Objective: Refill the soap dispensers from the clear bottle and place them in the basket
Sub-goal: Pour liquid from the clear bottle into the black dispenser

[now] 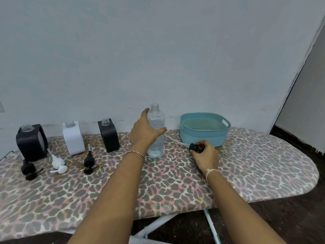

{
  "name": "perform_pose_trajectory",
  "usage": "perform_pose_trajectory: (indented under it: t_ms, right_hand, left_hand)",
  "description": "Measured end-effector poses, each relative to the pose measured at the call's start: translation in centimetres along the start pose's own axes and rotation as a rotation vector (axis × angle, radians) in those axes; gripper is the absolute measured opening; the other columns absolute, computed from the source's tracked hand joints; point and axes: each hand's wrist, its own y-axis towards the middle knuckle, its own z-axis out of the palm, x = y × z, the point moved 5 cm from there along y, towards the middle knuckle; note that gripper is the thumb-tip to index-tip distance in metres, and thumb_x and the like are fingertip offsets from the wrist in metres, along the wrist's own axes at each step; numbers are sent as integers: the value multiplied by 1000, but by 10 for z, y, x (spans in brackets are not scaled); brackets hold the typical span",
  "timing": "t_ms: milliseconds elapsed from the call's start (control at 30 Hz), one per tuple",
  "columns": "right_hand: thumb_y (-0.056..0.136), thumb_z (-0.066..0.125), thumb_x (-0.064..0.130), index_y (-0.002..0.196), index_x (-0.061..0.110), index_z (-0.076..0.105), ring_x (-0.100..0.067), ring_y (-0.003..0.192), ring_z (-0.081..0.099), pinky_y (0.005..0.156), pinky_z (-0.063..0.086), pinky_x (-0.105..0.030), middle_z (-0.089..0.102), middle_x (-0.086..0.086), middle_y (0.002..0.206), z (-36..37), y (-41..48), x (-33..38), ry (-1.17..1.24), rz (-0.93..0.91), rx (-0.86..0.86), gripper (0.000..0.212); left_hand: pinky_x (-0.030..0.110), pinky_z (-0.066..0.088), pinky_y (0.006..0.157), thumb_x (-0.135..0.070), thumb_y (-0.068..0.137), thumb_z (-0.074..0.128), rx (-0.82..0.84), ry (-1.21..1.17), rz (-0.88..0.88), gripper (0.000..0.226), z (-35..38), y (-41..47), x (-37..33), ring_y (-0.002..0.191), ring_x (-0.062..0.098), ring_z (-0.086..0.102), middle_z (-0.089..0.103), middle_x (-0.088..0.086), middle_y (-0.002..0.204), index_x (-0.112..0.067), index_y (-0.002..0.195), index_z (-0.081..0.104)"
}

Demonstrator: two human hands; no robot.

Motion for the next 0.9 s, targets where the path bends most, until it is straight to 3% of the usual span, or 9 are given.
perform_pose_trajectory:
  t_ms: [333,467,600,767,900]
  right_hand:
    - [78,76,23,107,24,64,-23,103,61,94,44,-39,70,1,104,8,3,-1,-290,-27,-16,31]
    - [76,75,35,112,24,63,-21,110,57,98,41,-40,67,2,111,6,1,1,-341,-59,-44,39]
    - [80,69,47,127,21,53,-17,121,50,103,33,-40,60,2,125,2,-9,19,-365,-220,-75,55]
    - [84,58,52,139,17,39,-18,131,38,106,32,-39,45,-1,140,16,-24,62,-383,-533,35,68]
    - [78,64,54,144,13,29,-21,134,36,108,36,-41,38,-5,144,34,-34,96,-246,-576,128,85]
  left_hand:
    - [36,49,83,-47,66,80,-11,19,55,91,1,1,-1,110,25,59,60,-3,126,-32,142,31]
    - [35,48,82,-48,67,79,-5,22,64,93,3,1,1,112,25,59,59,-3,128,-31,144,29]
    - [39,50,85,-47,69,75,2,57,79,92,5,0,-2,113,24,57,55,-2,132,-29,144,25]
    - [46,49,91,-50,72,71,75,50,84,99,8,2,-2,120,27,53,49,2,138,-24,148,14]
    - [48,43,102,-76,65,64,97,-36,74,118,0,-3,1,133,26,41,38,6,148,-18,152,7]
